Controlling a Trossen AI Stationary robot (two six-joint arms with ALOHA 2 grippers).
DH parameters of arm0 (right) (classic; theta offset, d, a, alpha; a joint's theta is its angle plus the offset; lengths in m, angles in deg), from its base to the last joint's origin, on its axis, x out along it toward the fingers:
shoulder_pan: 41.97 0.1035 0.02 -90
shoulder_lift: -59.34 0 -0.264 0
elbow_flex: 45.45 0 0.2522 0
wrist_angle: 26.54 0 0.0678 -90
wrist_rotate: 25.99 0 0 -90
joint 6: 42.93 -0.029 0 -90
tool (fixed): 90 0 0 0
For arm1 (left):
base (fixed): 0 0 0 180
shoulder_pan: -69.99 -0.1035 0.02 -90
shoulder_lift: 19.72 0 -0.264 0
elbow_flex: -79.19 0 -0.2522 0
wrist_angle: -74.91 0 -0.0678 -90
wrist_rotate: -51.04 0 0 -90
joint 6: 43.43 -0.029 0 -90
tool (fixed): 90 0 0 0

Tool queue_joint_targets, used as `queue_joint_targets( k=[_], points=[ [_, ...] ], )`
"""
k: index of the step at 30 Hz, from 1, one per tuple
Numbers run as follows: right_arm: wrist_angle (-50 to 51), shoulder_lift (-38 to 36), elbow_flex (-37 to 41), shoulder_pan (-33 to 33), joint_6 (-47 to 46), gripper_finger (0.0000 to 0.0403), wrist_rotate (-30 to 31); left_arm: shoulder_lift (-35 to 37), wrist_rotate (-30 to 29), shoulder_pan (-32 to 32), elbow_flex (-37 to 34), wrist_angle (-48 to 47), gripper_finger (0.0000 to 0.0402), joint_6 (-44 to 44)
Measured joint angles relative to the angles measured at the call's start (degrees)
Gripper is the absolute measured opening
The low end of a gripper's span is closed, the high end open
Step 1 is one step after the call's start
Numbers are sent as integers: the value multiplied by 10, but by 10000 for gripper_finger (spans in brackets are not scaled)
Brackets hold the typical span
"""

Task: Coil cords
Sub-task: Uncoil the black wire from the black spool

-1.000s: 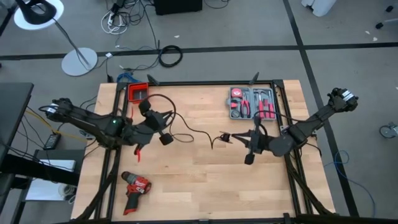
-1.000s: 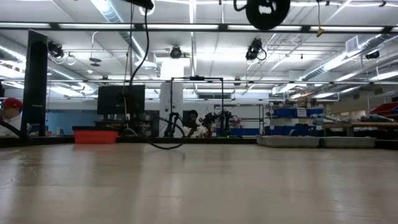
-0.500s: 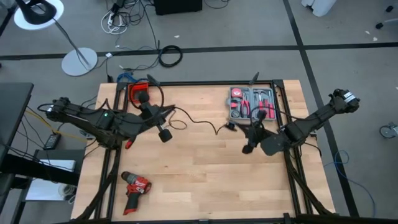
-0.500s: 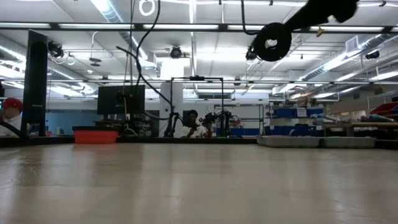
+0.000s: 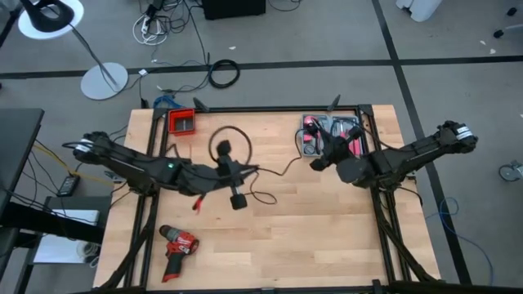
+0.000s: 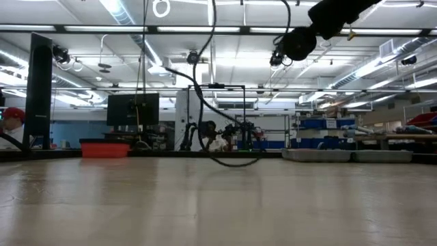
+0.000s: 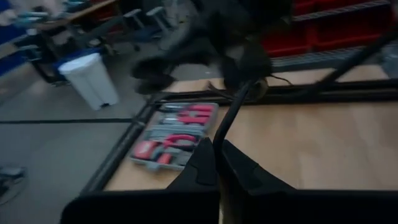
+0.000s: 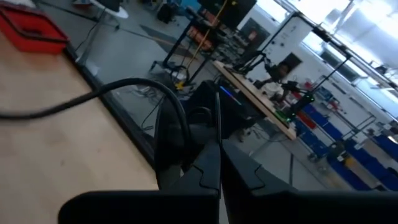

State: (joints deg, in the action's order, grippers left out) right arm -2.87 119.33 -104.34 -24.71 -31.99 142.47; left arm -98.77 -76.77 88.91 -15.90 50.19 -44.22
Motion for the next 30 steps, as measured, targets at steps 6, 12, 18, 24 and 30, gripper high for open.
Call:
queue_joint_targets(
  k=[6, 12, 18, 24, 30],
  points=[
    [-145, 0, 0, -14, 135, 0, -3, -41, 59, 0, 0, 2, 0, 36],
    [-315, 0, 0, -16, 269, 0, -36, -75, 73, 7, 0, -8, 0, 57],
    [-484, 0, 0, -16, 410, 0, -69, -96, 106, 7, 0, -11, 0, 70],
    [-581, 0, 0, -4, 478, 0, -121, -104, 91, 2, -2, -55, 0, 71],
    [-578, 0, 0, 47, 463, 0, -164, -104, 38, -30, -2, -148, 0, 88]
  ],
)
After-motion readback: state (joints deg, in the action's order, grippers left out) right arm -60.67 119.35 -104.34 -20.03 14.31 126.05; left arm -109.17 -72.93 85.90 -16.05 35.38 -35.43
